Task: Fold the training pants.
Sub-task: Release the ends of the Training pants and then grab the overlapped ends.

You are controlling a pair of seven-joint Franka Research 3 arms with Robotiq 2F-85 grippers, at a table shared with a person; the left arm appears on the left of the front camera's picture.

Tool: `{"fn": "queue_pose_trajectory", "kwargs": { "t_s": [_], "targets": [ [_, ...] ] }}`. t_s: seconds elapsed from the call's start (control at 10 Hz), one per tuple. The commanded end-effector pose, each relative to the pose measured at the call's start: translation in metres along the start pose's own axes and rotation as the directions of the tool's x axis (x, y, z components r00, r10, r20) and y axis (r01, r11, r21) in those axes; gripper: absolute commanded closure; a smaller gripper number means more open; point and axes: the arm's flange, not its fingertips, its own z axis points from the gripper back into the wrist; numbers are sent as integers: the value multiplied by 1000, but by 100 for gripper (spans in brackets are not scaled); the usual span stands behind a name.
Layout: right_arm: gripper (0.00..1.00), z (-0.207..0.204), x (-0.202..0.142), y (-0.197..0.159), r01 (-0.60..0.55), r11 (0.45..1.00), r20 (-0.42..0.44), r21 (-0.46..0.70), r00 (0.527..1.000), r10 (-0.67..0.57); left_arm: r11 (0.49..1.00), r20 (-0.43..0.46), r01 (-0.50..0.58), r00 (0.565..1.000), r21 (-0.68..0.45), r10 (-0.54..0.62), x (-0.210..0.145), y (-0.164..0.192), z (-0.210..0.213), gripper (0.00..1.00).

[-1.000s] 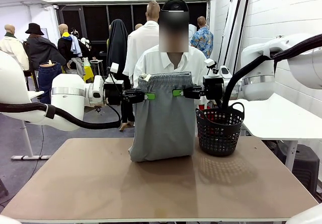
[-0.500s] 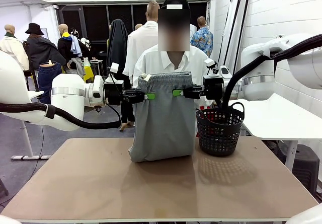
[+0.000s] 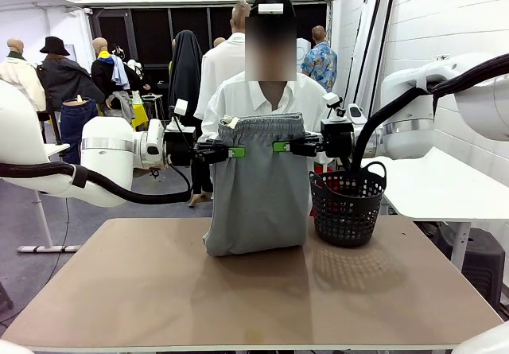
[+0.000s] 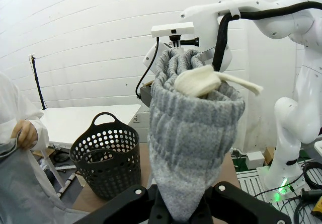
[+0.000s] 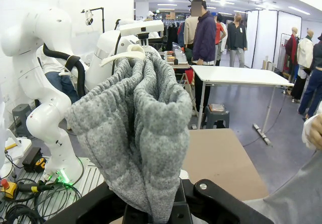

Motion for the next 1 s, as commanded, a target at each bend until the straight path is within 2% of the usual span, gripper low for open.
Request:
{"fn": "queue_pose_trajectory", "kwargs": {
  "t_s": [0.0,0.9],
  "targets": [
    [100,0,1,3,-1,1000,8,13,1000,1,1000,11,-2,1000,11,2,3,-2,0,100],
    [100,0,1,3,-1,1000,8,13,1000,1,1000,11,-2,1000,11,2,3,-2,0,100]
  ]
}}
